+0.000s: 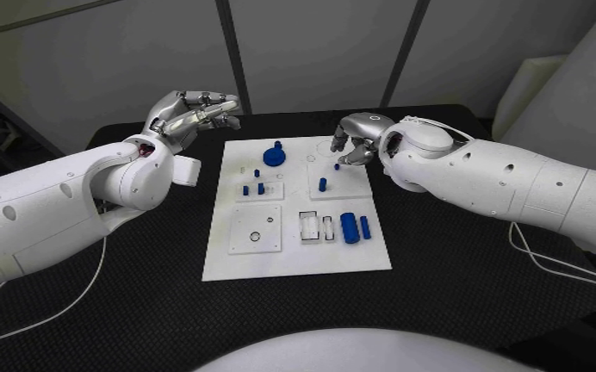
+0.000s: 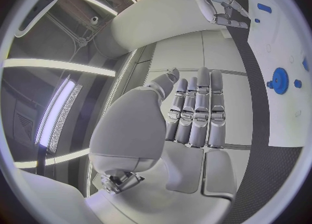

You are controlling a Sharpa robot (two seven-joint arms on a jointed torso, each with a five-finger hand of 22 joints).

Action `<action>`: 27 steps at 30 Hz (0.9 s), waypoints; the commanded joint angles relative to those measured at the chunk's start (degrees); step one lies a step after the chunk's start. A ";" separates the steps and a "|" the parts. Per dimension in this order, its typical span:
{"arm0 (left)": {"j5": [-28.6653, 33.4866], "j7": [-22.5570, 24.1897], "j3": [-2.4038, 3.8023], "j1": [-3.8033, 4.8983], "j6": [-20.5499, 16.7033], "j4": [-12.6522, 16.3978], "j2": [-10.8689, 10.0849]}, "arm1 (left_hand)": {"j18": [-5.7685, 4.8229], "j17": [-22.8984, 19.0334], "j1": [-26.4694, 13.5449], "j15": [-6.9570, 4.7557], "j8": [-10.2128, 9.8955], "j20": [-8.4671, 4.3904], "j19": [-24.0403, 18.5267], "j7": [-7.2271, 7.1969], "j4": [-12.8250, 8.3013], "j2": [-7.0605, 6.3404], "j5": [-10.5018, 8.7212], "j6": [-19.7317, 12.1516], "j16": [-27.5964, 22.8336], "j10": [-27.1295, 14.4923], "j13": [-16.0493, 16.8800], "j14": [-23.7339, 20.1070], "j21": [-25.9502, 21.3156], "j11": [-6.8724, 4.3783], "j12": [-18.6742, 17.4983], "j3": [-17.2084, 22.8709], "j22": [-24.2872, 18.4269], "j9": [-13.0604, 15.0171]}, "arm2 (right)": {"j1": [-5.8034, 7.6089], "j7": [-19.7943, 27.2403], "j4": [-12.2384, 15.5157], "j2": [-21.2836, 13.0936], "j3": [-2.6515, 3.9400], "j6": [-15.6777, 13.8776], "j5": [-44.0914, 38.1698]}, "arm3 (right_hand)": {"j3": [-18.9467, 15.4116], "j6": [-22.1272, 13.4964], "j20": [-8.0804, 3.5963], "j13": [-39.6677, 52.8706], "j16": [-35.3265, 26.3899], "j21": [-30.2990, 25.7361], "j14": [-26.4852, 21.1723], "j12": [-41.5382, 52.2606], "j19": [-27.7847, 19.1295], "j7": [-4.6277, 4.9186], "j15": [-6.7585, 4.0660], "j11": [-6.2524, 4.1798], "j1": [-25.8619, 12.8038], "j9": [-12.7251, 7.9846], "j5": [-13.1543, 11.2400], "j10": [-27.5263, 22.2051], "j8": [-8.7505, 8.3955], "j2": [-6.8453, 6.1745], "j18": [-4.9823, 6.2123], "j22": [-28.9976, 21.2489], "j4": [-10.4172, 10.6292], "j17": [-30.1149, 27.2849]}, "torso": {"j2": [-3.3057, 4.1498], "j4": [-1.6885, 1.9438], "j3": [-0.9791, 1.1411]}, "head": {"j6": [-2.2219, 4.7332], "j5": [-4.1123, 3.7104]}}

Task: Assemble the parts on the task board

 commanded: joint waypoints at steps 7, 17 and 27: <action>4.04 2.84 0.08 0.07 0.92 1.04 -0.06 | -0.76 -0.59 0.04 0.24 -0.47 0.44 0.07 -0.05 -0.17 0.83 0.36 -0.13 -2.29 0.25 -0.05 0.63 -0.63 0.46 -0.35 -0.68 -1.39 0.08 | 0.11 -2.32 -1.51 1.55 0.03 7.05 -3.81 | -0.39 -0.72 0.43 -0.31 0.84 0.65 1.76 -0.38 0.04 0.26 0.51 0.19 0.74 -0.17 -0.36 -0.72 -0.21 -0.19 -1.06 0.34 0.02 0.43 | -0.04 -0.05 -0.02 | -0.43 0.35; 4.31 2.71 0.08 0.08 0.57 1.19 -0.37 | -0.76 -0.72 0.13 0.27 -0.51 0.46 0.14 0.08 -0.29 0.91 0.39 -0.10 -2.95 0.29 -0.05 0.88 -0.78 0.50 -0.40 -0.81 -1.80 0.09 | 0.12 -3.61 -2.11 2.24 0.02 9.32 -4.91 | -0.22 -0.55 0.52 -0.56 2.68 2.34 1.96 -0.19 0.73 0.27 0.54 0.22 1.18 -0.13 0.13 -0.51 -0.01 0.26 -1.39 1.60 0.17 1.89 | -0.01 -0.12 0.05 | -0.98 0.98; 4.61 2.53 0.08 0.08 0.41 1.06 -0.29 | -0.76 -0.81 0.25 0.30 -0.56 0.46 0.19 0.19 -0.44 0.98 0.42 -0.13 -3.47 0.29 -0.04 1.06 -0.88 0.54 -0.44 -0.90 -2.10 0.08 | 0.11 -2.72 -2.94 3.38 0.01 10.28 -4.92 | 0.55 0.25 0.49 -0.95 4.64 4.30 2.14 -0.11 1.52 0.04 0.46 0.03 1.48 0.06 0.50 0.36 0.21 1.37 -1.75 3.09 0.70 3.25 | 0.06 -0.10 0.02 | -1.45 1.31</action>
